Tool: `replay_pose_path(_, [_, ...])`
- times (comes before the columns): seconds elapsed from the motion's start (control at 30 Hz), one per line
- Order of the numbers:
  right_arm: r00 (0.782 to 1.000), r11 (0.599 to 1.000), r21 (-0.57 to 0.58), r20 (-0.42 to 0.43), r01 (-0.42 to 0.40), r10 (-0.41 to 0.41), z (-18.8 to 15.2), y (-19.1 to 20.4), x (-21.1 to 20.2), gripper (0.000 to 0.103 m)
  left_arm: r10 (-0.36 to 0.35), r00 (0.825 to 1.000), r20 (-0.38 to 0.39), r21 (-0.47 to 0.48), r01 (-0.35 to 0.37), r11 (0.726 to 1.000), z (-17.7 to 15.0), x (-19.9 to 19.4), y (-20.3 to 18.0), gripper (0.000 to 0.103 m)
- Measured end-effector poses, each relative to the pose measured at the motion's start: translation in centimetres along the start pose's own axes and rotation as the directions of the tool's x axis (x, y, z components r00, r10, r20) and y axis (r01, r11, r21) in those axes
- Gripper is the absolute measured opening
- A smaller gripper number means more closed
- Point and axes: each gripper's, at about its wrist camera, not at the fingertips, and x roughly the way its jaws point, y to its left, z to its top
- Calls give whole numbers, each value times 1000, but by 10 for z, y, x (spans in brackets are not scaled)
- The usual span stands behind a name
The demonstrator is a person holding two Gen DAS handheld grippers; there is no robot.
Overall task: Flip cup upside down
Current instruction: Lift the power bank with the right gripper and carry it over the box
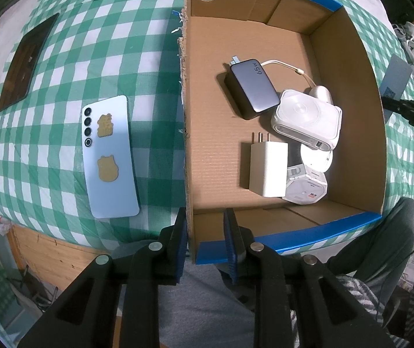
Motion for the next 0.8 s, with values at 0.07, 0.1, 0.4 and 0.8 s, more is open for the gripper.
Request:
replay_pose_path(0.07, [1000,999,-24,1,21,-21,-1,3,3,12,1,1000,-2,-1,-1,1000,0,0,0,24])
replay_pose_path(0.1, [1000,999,-28,2,15,-15,0,4,5,12,2,1000,-1,1,-2,1000,0,0,0,24])
replay_pose_path(0.4, [999,999,-29,45,14,-13,-2,15,-8,12,4,1000,-3,2,-4,1000,0,0,-1,24])
replay_pose_path(0.8, [989,995,-96,138,-37,50,18,60,-89,12,3,1000,-1,-2,-3,1000,1,0,1,24])
